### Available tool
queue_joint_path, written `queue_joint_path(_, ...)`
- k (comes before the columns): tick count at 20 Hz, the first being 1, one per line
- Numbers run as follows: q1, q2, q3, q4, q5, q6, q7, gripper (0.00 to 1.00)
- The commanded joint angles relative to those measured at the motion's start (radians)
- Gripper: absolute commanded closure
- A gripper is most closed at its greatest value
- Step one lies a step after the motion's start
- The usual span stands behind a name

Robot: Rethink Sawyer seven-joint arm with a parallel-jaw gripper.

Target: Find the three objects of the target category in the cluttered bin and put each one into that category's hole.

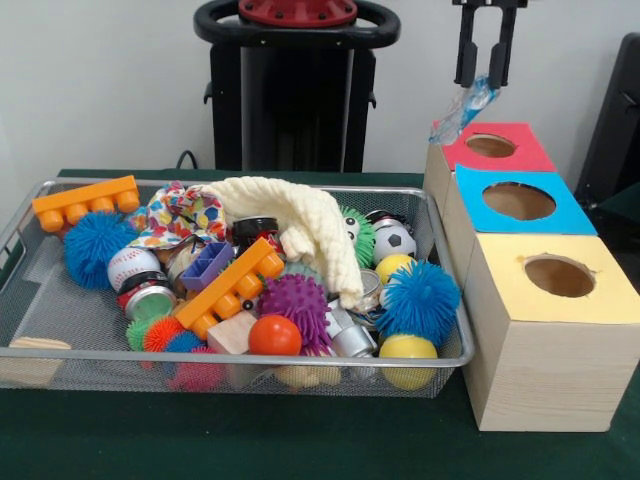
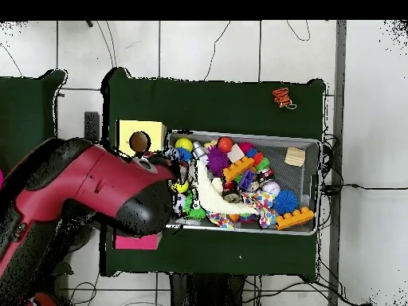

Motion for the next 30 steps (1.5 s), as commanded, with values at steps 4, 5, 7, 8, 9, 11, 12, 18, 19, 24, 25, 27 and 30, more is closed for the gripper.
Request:
queue_joint_path(4,0.013,-0.052,0.109,-0.09,-0.21,-0.113,0.092,1.0)
queue_joint_path(5,0.018,-0.054,0.119,-0.095,-0.215,-0.106,0.101,1.0)
queue_joint_path(7,0.03,-0.055,0.138,-0.104,-0.224,-0.086,0.124,1.0)
queue_joint_path(8,0.036,-0.055,0.144,-0.108,-0.229,-0.077,0.135,1.0)
queue_joint_path(9,0.041,-0.057,0.151,-0.115,-0.234,-0.074,0.146,1.0)
queue_joint_path(11,0.044,-0.055,0.149,-0.118,-0.227,-0.073,0.156,1.0)
queue_joint_path(12,0.048,-0.056,0.151,-0.114,-0.225,-0.073,0.157,1.0)
queue_joint_path(18,0.045,-0.034,0.124,-0.108,-0.169,-0.081,0.165,1.0)
queue_joint_path(19,0.045,-0.031,0.121,-0.107,-0.164,-0.079,0.166,1.0)
queue_joint_path(24,0.048,-0.02,0.12,-0.105,-0.136,-0.063,0.169,1.0)
queue_joint_path(25,0.046,-0.014,0.115,-0.104,-0.124,-0.063,0.171,1.0)
queue_joint_path(27,0.05,-0.011,0.119,-0.101,-0.108,-0.056,0.173,1.0)
queue_joint_path(30,0.056,-0.009,0.126,-0.1,-0.089,-0.047,0.175,1.0)
